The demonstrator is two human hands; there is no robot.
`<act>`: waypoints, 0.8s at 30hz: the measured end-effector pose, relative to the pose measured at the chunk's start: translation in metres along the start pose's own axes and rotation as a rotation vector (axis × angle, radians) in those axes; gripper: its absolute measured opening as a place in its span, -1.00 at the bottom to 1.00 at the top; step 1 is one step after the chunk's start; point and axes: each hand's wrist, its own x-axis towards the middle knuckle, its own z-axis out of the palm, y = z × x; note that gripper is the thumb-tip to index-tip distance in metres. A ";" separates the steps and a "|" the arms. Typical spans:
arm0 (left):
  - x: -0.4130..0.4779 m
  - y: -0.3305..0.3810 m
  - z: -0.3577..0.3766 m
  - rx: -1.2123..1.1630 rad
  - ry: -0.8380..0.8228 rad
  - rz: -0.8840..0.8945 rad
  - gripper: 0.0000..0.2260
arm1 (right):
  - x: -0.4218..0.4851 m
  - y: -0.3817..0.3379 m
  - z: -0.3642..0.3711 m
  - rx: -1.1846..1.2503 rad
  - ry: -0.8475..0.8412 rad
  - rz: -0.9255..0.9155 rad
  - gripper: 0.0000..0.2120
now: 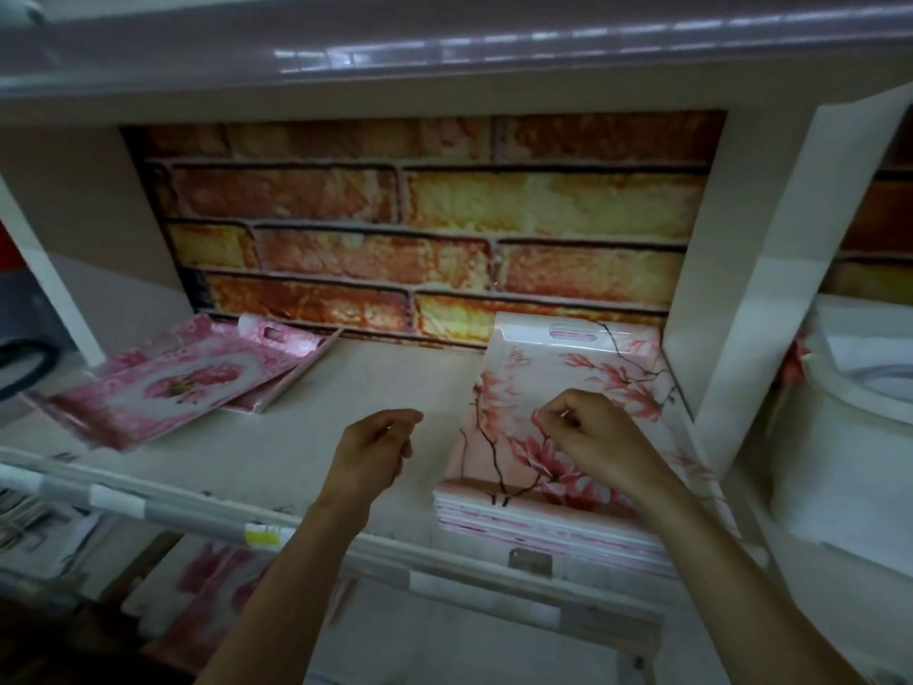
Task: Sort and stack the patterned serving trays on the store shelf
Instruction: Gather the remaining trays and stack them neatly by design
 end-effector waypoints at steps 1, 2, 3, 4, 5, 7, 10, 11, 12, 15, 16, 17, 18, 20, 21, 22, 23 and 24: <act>-0.002 0.000 -0.006 -0.004 0.007 0.001 -0.77 | -0.001 -0.004 0.003 -0.002 -0.002 -0.002 -0.90; -0.003 0.001 -0.012 -0.010 0.012 0.004 -0.77 | -0.003 -0.009 0.005 -0.005 -0.004 -0.003 -0.90; -0.004 0.002 -0.017 -0.015 0.016 0.008 -0.77 | -0.004 -0.014 0.006 -0.006 -0.005 -0.006 -0.89; -0.006 0.004 -0.023 -0.019 0.016 0.012 -0.77 | -0.005 -0.020 0.008 -0.005 -0.006 -0.005 -0.89; -0.007 0.005 -0.028 -0.023 0.014 0.015 -0.77 | -0.007 -0.026 0.009 -0.003 -0.003 -0.001 -0.88; -0.011 0.007 -0.038 -0.035 0.009 0.018 -0.78 | -0.009 -0.037 0.013 -0.008 0.002 0.008 -0.88; -0.018 0.010 -0.054 -0.054 -0.013 0.029 -0.78 | -0.015 -0.057 0.022 -0.005 0.001 0.008 -0.90; -0.021 0.010 -0.060 -0.060 -0.020 0.031 -0.78 | -0.018 -0.064 0.027 0.000 -0.001 0.009 -0.91; -0.024 0.009 -0.066 -0.065 -0.025 0.033 -0.78 | -0.021 -0.071 0.032 0.000 -0.003 0.007 -0.91; -0.031 0.003 -0.084 -0.070 -0.026 0.022 -0.78 | -0.032 -0.089 0.050 -0.004 -0.013 -0.022 -0.88; -0.034 0.000 -0.093 -0.066 -0.024 0.019 -0.78 | -0.037 -0.094 0.059 -0.001 -0.014 -0.037 -0.88; -0.036 -0.002 -0.098 -0.061 -0.024 0.021 -0.78 | -0.041 -0.097 0.064 0.000 -0.009 -0.046 -0.89; -0.039 -0.006 -0.104 -0.053 -0.025 0.021 -0.77 | -0.046 -0.101 0.069 -0.009 0.003 -0.054 -0.89; -0.047 -0.014 -0.117 -0.034 -0.023 0.010 -0.77 | -0.056 -0.110 0.080 -0.009 0.031 -0.068 -0.89; -0.051 -0.018 -0.122 -0.032 -0.020 0.001 -0.77 | -0.061 -0.115 0.085 0.010 0.035 -0.080 -0.89; -0.055 -0.022 -0.127 -0.032 -0.019 -0.007 -0.78 | -0.066 -0.119 0.091 0.026 0.028 -0.091 -0.90; -0.060 -0.028 -0.131 -0.032 -0.020 -0.014 -0.78 | -0.071 -0.122 0.098 0.040 0.011 -0.097 -0.90; -0.065 -0.033 -0.135 -0.036 -0.019 -0.021 -0.79 | -0.075 -0.124 0.107 0.049 -0.009 -0.097 -0.90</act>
